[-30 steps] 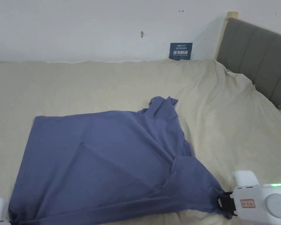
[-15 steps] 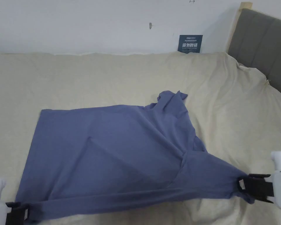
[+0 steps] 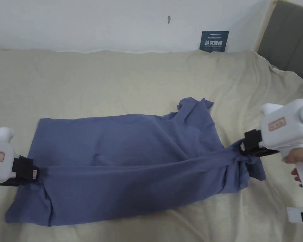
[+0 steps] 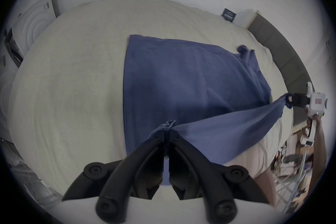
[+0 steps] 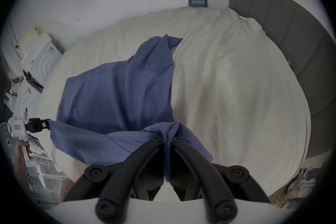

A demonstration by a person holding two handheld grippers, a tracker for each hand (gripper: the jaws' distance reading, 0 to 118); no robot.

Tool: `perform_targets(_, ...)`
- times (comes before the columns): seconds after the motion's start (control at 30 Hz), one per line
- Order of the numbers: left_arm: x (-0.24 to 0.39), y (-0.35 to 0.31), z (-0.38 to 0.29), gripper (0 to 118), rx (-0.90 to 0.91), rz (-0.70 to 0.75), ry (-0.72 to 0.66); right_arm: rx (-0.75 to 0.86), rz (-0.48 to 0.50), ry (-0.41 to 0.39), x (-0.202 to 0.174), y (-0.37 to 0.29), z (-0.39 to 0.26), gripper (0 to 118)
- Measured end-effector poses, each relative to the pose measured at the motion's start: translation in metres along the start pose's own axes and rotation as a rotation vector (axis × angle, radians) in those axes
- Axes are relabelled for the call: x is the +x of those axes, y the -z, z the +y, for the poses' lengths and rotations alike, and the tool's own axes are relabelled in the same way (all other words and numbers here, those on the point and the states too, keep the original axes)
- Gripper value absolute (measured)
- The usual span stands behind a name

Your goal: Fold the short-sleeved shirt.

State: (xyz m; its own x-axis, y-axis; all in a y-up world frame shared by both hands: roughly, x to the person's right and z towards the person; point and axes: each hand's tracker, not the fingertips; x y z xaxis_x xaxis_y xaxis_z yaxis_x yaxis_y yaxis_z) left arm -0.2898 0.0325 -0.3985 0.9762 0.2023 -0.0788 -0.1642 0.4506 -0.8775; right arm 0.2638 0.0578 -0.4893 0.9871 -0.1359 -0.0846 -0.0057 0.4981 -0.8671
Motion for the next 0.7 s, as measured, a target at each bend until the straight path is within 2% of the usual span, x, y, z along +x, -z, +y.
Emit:
perform_targets(0.07, -0.009, 0.015, 0.013, 4, -0.023, 0.002, -0.066, -0.058, -0.035, 0.007, -0.006, 0.027, 0.019, 4)
perform_targets(0.13, -0.011, 0.029, 0.024, 4, -0.03, 0.016, -0.053, -0.095, -0.058, 0.042, -0.016, 0.043, 0.026, 4)
perform_targets(0.17, -0.015, 0.034, 0.029, 7, -0.035, 0.036, -0.047, -0.103, -0.056, 0.059, -0.017, 0.052, 0.03, 5)
perform_targets(0.2, -0.016, 0.038, 0.031, 14, -0.042, 0.046, -0.037, -0.097, -0.048, 0.07, -0.018, 0.059, 0.033, 10)
perform_targets(0.23, -0.017, 0.042, 0.032, 29, -0.043, 0.049, -0.043, -0.095, -0.045, 0.088, -0.019, 0.065, 0.034, 23)
perform_targets(0.27, -0.018, 0.043, 0.031, 56, -0.039, 0.061, -0.055, -0.081, -0.043, 0.099, -0.02, 0.062, 0.029, 48)
perform_targets(0.3, -0.017, 0.038, 0.026, 92, -0.012, 0.095, -0.084, -0.061, -0.042, 0.11, -0.019, 0.063, 0.027, 83)
perform_targets(0.33, -0.021, 0.036, 0.023, 106, 0.012, 0.116, -0.115, -0.026, -0.052, 0.133, -0.017, 0.061, 0.025, 98)
perform_targets(0.43, -0.034, 0.021, 0.015, 108, 0.141, 0.122, -0.18, 0.11, -0.053, 0.195, -0.013, 0.036, 0.011, 100)
perform_targets(0.5, -0.035, 0.004, 0.006, 108, 0.207, 0.157, -0.157, 0.198, -0.059, 0.224, -0.01, 0.013, -0.001, 100)
perform_targets(0.53, -0.034, -0.008, 0.0, 108, 0.258, 0.18, -0.139, 0.256, -0.056, 0.238, 0.007, 0.015, 0.011, 100)
perform_targets(0.57, -0.038, -0.017, -0.006, 108, 0.31, 0.184, -0.111, 0.327, -0.05, 0.25, 0.009, -0.003, 0.0, 100)
perform_targets(0.7, -0.035, -0.066, -0.05, 107, 0.518, 0.155, -0.032, 0.558, 0.064, 0.24, 0.007, -0.072, -0.065, 100)
